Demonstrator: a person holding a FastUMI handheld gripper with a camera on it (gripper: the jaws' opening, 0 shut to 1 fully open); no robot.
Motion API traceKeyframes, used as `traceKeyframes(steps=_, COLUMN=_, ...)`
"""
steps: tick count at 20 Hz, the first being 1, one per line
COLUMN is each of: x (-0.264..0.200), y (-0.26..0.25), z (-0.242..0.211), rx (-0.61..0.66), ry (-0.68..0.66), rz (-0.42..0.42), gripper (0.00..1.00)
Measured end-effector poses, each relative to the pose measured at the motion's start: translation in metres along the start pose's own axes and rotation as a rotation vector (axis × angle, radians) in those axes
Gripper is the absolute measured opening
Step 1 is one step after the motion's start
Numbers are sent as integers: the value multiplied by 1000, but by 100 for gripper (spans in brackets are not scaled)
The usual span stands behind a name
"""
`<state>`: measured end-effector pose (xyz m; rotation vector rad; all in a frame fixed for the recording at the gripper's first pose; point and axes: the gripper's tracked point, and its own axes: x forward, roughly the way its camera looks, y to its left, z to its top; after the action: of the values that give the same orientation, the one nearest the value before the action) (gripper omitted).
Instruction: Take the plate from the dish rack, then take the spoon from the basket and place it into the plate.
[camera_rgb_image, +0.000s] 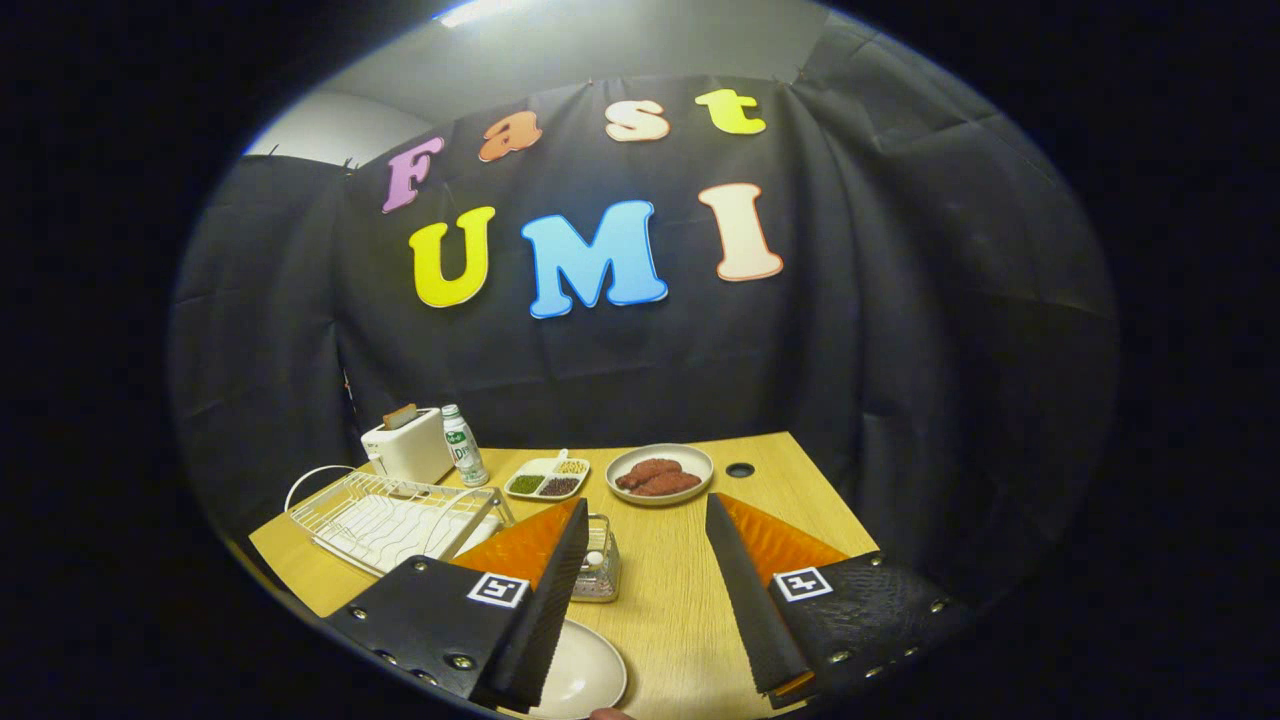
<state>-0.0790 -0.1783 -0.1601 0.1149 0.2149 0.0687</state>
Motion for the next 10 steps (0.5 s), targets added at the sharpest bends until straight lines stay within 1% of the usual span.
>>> traceKeyframes(steps=2, x=9, y=6, z=-4, rx=-39, ry=-37, rz=10, gripper=74)
traceKeyframes(steps=4, x=18, y=17, z=-11, rx=-43, ry=-71, rz=29, gripper=74)
traceKeyframes(steps=7, x=34, y=22, z=-29, rx=-77, ry=-115, rz=34, gripper=74)
traceKeyframes(steps=10, x=59, y=27, z=-57, rx=-87, ry=-125, rz=45, gripper=74)
